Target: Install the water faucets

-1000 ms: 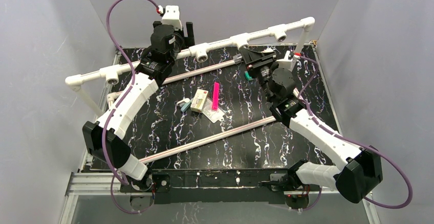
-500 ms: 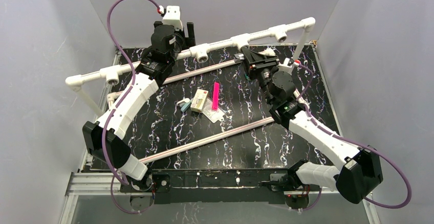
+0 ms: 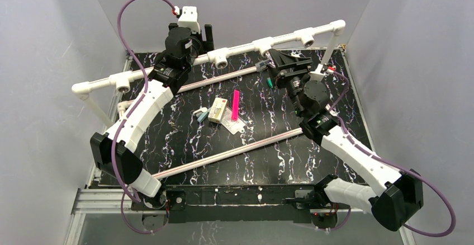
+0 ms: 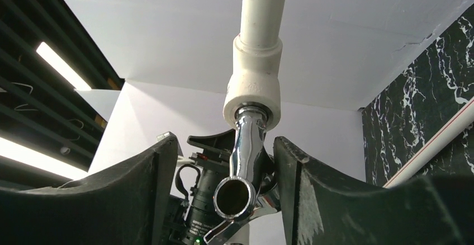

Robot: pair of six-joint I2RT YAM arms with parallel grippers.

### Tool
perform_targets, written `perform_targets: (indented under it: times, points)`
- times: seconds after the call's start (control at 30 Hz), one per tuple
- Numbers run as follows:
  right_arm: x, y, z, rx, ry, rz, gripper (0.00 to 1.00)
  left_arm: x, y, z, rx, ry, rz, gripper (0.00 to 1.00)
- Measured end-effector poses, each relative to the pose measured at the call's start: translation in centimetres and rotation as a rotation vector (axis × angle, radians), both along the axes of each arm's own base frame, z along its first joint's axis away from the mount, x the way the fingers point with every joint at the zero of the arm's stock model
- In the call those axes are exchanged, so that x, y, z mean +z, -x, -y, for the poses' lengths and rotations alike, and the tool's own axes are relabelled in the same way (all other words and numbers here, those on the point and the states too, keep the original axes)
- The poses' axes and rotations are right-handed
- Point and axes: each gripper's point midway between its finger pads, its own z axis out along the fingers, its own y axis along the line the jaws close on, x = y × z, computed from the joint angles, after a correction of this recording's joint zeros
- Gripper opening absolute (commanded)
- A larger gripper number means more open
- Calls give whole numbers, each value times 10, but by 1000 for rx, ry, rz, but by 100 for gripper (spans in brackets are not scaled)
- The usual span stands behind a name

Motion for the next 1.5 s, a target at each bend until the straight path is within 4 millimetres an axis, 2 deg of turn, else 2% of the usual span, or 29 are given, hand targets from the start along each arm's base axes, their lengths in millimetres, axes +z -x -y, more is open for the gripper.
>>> perform_targets:
  times: [0.17,0.43,0.77,0.97,1.23,1.33,1.5]
  points:
    - [-3,6,3,2,52,-6,75,0,0,0,0,0,0,79]
    - [5,23,18,-25,139,26,75,0,0,0,0,-1,0,79]
    - [-6,25,32,-98,448,52,76,0,0,0,0,-1,0,79]
    - [13,28,40,-142,719,183,76,0,0,0,1,-1,0,79]
    - [43,38,45,-174,1188,449,78,0,0,0,0,-1,-1,79]
    - [46,41,46,-170,1376,553,78,0,0,0,0,-1,0,79]
    - [39,46,43,-115,1673,715,78,0,0,0,0,-1,-1,79]
